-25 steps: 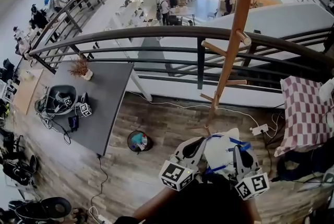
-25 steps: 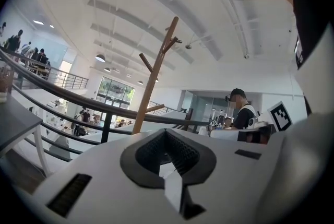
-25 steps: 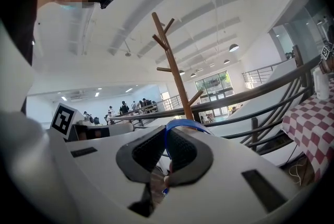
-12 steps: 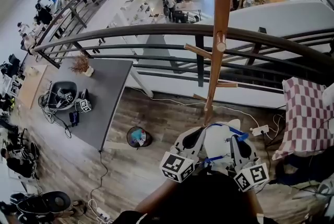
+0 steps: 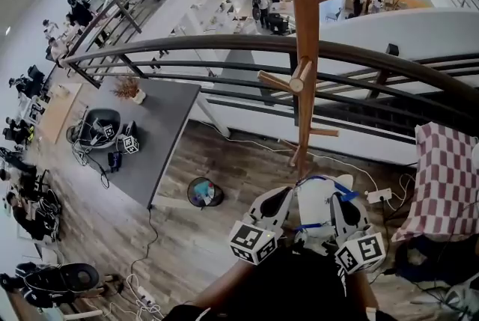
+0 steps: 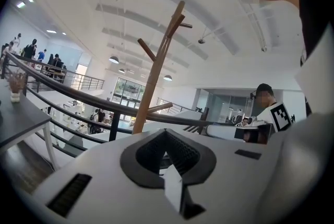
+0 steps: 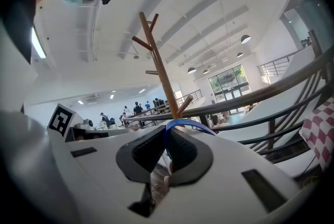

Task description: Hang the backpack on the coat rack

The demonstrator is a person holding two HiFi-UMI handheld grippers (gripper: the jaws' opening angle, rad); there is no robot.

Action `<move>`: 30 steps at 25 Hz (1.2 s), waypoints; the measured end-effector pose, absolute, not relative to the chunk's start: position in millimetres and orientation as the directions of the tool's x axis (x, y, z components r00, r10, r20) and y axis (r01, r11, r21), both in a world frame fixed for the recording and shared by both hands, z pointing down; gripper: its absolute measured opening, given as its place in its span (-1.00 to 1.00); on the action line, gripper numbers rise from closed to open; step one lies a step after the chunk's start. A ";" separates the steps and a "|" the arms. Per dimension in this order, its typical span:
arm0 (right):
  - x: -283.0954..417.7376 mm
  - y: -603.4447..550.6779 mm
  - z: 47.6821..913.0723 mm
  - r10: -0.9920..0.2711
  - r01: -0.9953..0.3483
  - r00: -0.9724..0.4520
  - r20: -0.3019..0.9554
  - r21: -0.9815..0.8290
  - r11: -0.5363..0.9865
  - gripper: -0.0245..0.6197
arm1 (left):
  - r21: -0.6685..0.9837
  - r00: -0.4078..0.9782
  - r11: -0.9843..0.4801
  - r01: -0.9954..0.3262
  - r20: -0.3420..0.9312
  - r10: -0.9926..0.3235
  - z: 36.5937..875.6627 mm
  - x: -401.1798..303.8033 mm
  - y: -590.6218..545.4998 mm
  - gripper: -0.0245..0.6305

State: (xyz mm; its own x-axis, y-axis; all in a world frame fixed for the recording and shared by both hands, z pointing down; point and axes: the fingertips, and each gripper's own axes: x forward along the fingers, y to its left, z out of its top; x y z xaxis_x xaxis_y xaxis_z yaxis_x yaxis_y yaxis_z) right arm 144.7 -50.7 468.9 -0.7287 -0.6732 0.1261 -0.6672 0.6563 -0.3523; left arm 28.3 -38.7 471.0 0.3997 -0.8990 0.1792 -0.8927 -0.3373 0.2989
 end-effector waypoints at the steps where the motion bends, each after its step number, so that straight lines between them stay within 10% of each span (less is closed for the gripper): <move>1: 144.2 -52.1 469.7 -0.670 -0.665 -0.731 0.129 -0.353 0.658 -0.86 | 0.300 0.401 -0.337 -0.892 0.181 -0.898 471.3 28.4 -39.6 -0.90; 30: 138.0 -103.7 452.4 -0.679 -0.687 -0.720 0.143 -0.279 0.671 -0.86 | 0.341 0.449 -0.383 -0.858 0.139 -0.883 467.1 7.9 -106.0 -0.90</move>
